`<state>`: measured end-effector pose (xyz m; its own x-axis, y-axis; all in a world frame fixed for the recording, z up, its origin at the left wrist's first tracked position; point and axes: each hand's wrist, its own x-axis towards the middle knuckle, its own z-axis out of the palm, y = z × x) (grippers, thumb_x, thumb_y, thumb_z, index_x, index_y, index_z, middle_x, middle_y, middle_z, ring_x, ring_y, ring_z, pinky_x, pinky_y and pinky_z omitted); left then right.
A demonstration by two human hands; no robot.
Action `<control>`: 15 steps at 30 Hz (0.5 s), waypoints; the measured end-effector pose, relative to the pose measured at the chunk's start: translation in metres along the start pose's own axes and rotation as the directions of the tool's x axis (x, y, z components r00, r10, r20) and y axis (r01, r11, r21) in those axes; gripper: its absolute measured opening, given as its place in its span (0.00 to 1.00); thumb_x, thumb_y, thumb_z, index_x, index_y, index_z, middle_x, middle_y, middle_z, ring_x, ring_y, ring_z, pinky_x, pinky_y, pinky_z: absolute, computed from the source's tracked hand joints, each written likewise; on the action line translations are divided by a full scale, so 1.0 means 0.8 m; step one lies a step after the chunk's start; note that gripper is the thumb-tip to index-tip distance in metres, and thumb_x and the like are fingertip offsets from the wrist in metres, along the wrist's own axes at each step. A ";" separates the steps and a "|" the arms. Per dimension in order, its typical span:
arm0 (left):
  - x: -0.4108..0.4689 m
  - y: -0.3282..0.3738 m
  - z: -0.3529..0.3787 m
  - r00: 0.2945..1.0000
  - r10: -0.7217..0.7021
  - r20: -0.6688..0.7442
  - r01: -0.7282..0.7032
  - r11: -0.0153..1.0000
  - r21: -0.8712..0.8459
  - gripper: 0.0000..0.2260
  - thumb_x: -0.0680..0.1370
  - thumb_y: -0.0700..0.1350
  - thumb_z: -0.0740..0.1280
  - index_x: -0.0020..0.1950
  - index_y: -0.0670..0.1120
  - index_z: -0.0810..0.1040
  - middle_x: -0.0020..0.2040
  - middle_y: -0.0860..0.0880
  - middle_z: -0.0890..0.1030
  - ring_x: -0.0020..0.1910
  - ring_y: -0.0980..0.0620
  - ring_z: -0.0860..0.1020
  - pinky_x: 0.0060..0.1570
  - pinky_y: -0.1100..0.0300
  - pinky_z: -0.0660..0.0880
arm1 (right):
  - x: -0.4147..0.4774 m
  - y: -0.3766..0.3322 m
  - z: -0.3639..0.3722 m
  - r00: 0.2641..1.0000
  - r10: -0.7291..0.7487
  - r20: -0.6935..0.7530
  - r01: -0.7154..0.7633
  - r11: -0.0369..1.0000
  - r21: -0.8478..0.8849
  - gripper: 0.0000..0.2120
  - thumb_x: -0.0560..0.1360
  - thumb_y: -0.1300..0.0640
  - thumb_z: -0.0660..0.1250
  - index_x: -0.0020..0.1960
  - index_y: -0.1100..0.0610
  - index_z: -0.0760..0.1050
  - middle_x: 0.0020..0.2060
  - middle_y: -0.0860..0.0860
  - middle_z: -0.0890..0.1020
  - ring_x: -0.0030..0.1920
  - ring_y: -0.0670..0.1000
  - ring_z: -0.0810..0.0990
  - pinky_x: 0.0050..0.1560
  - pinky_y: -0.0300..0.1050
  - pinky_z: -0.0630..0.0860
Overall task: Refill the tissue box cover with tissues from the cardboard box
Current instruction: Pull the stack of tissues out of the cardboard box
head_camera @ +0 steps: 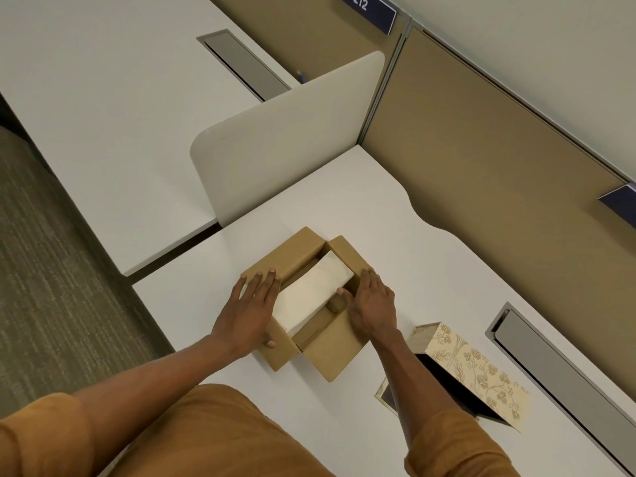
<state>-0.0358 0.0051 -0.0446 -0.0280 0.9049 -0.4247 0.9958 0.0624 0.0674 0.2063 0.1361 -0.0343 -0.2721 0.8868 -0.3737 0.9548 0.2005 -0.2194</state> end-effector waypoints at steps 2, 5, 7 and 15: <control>0.001 -0.002 0.001 1.000 0.007 -0.014 -0.007 1.000 0.011 0.62 0.72 0.69 0.76 0.87 0.43 0.38 0.90 0.43 0.42 0.89 0.40 0.48 0.86 0.41 0.44 | 0.001 0.000 0.003 1.000 0.018 0.007 -0.018 0.999 0.042 0.39 0.87 0.35 0.55 0.86 0.60 0.54 0.87 0.59 0.59 0.86 0.61 0.58 0.85 0.62 0.58; 0.003 -0.003 0.002 0.999 0.018 -0.026 -0.018 0.999 0.027 0.62 0.72 0.71 0.74 0.87 0.43 0.38 0.90 0.42 0.43 0.89 0.40 0.49 0.86 0.41 0.45 | 0.001 -0.001 0.006 1.000 0.027 0.008 -0.028 0.997 0.068 0.41 0.86 0.35 0.56 0.87 0.61 0.52 0.88 0.60 0.56 0.87 0.61 0.55 0.86 0.62 0.57; 0.004 -0.004 0.002 0.999 0.025 -0.032 -0.024 0.999 0.037 0.62 0.72 0.71 0.74 0.87 0.43 0.39 0.90 0.42 0.43 0.89 0.40 0.49 0.86 0.40 0.44 | -0.002 -0.003 0.009 1.000 0.030 -0.001 -0.030 0.998 0.053 0.42 0.86 0.35 0.57 0.87 0.62 0.50 0.88 0.60 0.53 0.88 0.61 0.51 0.87 0.61 0.55; 0.003 -0.005 0.004 0.997 0.036 -0.063 -0.033 0.999 0.039 0.63 0.71 0.71 0.75 0.88 0.43 0.40 0.90 0.41 0.45 0.88 0.38 0.50 0.85 0.38 0.43 | -0.033 -0.054 0.019 0.989 0.034 -0.143 -0.023 0.997 0.074 0.40 0.85 0.41 0.63 0.85 0.67 0.56 0.87 0.64 0.57 0.88 0.62 0.53 0.88 0.57 0.52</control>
<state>-0.0397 0.0055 -0.0487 0.0023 0.9313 -0.3643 0.9988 0.0155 0.0459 0.1701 0.0979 -0.0287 -0.2196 0.9436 -0.2478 0.9494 0.1484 -0.2767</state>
